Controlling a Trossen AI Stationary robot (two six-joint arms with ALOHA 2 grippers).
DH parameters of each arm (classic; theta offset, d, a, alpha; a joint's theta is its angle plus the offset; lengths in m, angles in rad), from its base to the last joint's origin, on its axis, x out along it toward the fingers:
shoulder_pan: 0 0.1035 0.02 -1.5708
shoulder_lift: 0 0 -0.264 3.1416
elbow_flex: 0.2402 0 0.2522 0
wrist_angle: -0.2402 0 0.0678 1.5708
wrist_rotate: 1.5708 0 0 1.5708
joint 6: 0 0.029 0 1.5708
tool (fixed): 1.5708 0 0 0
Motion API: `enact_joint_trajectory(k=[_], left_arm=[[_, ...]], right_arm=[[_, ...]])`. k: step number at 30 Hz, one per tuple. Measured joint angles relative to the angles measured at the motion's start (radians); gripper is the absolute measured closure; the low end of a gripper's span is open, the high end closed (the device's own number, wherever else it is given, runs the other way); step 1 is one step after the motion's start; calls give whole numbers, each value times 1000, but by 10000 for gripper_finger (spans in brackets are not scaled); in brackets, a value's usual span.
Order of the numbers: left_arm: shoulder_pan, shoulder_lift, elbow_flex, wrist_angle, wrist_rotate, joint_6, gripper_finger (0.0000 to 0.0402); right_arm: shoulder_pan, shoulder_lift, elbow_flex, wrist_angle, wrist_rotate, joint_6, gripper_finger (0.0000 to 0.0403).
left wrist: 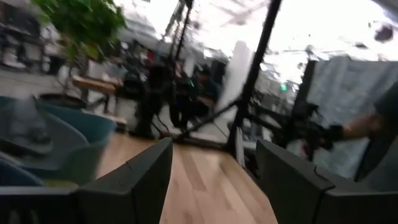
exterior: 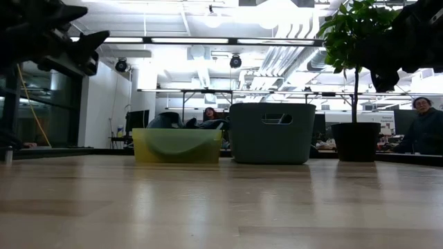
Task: Pick & Place hat
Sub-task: Return to Home Position
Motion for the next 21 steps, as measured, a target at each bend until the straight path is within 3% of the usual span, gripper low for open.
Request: enact_joint_trajectory(k=[6, 9, 21], left_arm=[[-1, -1, 0, -112, 113, 26, 172], [0, 2, 0, -177, 76, 26, 172], [0, 23, 0, -174, -25, 50, 172]], right_arm=[[0, 2, 0, 0, -10, 1, 274], [0, 3, 0, -1, -16, 1, 274], [0, 3, -1, 0, -16, 1, 274]])
